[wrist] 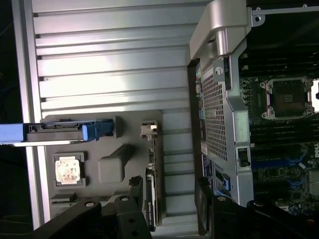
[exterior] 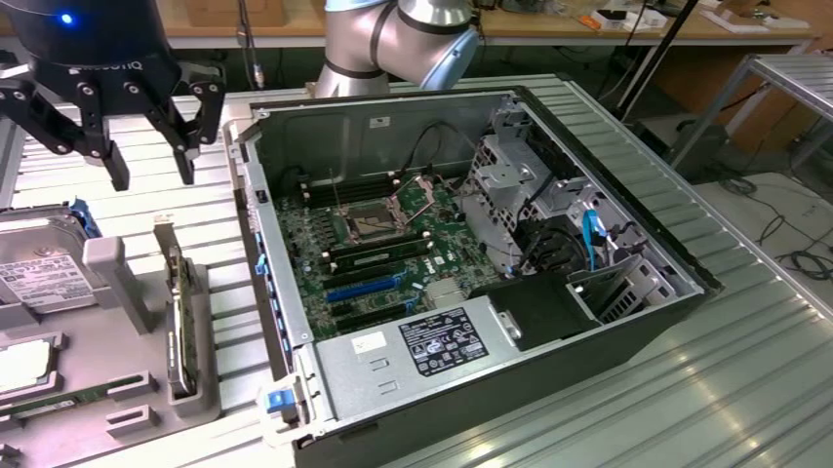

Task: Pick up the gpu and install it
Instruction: 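Pick up the gpu and move the gpu toward the slot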

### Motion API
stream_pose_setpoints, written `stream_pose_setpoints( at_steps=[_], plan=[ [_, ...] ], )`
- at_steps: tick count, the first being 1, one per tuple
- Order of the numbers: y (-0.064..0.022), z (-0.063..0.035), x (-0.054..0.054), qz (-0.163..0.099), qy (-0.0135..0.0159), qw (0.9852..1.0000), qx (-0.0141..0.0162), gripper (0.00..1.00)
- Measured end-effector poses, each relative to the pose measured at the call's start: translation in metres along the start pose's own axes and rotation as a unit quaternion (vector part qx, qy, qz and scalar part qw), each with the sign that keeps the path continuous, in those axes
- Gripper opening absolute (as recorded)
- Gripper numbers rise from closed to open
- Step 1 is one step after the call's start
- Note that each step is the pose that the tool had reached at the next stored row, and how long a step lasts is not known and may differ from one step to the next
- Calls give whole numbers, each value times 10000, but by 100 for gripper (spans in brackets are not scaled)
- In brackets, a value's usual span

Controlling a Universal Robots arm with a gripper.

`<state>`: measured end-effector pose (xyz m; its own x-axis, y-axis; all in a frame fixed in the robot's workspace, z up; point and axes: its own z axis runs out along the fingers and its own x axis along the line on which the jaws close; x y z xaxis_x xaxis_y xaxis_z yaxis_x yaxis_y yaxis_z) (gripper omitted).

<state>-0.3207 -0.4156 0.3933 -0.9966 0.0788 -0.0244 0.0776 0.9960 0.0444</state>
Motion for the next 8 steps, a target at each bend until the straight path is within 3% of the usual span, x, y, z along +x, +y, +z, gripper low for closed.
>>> stream_pose_setpoints(
  at_steps=[8],
  plan=[
    [-79,-2,-6,0,0,10000,0,54]
  ],
)
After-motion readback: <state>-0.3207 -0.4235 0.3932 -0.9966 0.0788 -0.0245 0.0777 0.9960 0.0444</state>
